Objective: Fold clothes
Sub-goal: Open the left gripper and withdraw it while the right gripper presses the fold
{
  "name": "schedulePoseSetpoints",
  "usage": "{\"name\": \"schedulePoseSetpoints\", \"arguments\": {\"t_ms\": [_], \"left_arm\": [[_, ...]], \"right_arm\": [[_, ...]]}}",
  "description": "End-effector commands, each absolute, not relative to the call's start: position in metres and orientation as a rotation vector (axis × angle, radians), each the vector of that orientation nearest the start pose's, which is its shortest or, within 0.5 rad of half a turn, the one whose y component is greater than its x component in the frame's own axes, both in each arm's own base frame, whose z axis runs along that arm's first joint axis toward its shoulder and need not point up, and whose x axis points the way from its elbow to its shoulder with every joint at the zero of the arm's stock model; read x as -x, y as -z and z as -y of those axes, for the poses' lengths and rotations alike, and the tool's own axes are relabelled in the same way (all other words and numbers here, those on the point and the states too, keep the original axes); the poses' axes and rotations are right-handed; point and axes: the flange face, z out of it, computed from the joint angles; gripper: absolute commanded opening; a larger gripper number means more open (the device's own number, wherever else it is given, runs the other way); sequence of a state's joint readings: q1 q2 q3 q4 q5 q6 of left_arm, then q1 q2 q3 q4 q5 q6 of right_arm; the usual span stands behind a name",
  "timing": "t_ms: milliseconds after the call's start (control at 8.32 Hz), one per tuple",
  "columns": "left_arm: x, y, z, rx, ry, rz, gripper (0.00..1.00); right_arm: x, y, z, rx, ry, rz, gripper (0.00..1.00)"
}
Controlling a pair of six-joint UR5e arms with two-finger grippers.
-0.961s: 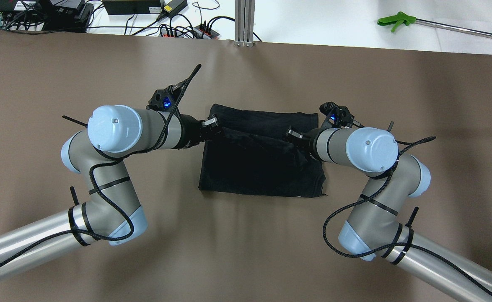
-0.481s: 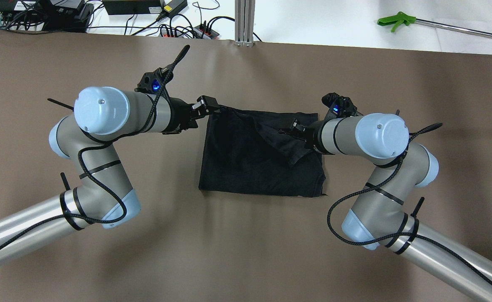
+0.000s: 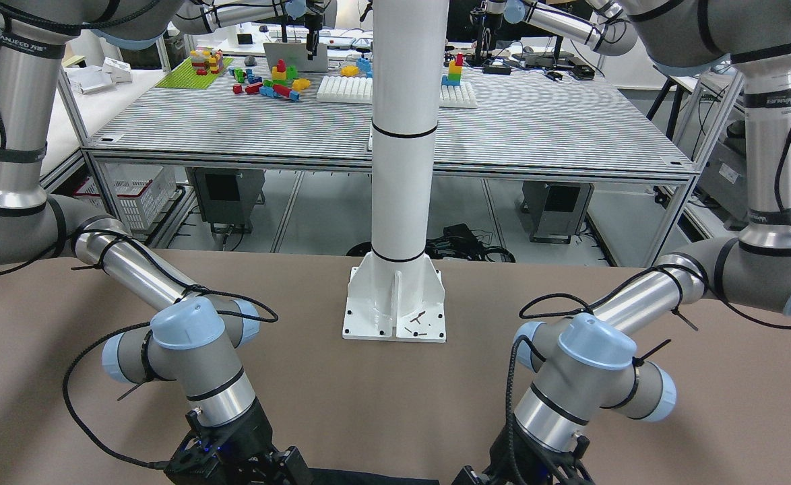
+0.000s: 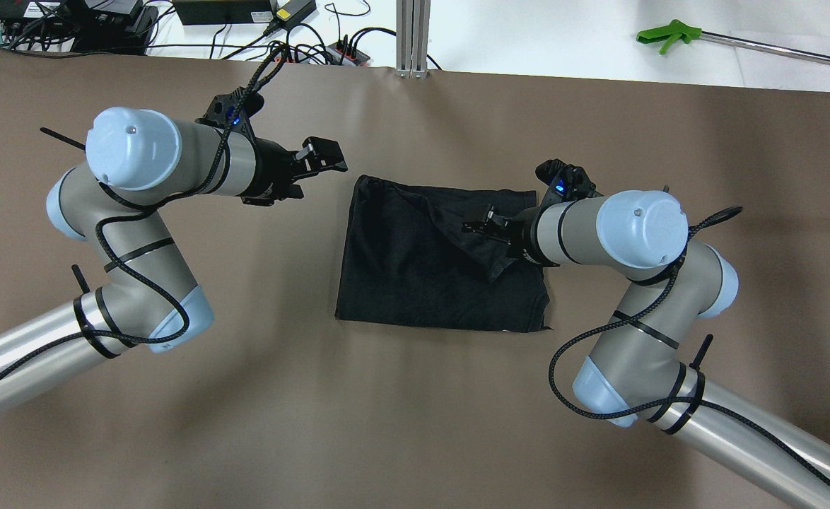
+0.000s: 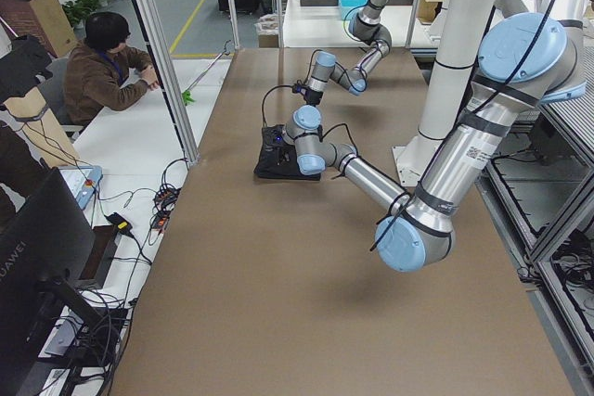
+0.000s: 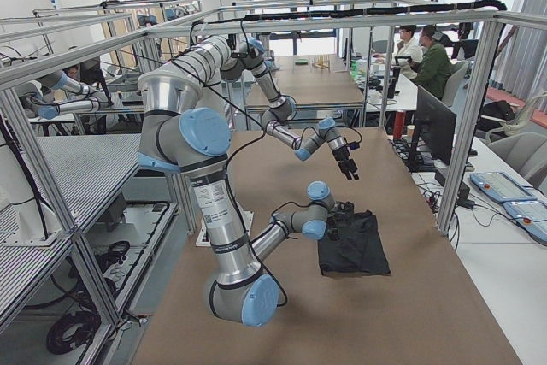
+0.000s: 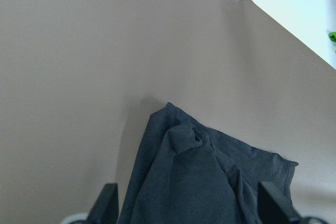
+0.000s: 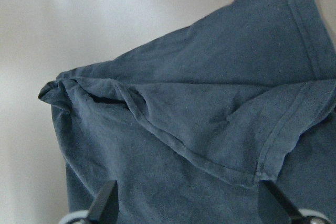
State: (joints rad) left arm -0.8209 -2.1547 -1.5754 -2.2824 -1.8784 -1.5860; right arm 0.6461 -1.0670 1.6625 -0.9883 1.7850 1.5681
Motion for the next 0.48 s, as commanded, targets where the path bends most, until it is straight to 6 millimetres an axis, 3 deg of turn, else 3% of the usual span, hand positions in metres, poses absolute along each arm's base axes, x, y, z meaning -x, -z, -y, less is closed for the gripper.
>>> {"name": "schedulePoseSetpoints", "arguments": {"t_ms": [0,120,240,360], "left_arm": [[-0.353,-0.253,0.581,-0.255,0.485,-1.279,0.94],[-0.347,-0.260,0.583,-0.264,0.485,-1.267,0.94],[-0.346,-0.263,0.583,-0.266,0.485,-1.263,0.94],[-0.345,-0.265,0.583,-0.266,0.483,-1.260,0.94]], "right_arm": [[0.503,-0.245,0.459,-0.235,-0.372,1.087,0.94],[0.519,-0.225,0.457,-0.241,-0.371,1.044,0.94],[0.543,-0.220,0.457,-0.264,-0.334,0.994,0.94],[0.554,-0.225,0.462,-0.270,-0.321,0.969,0.94]]}}
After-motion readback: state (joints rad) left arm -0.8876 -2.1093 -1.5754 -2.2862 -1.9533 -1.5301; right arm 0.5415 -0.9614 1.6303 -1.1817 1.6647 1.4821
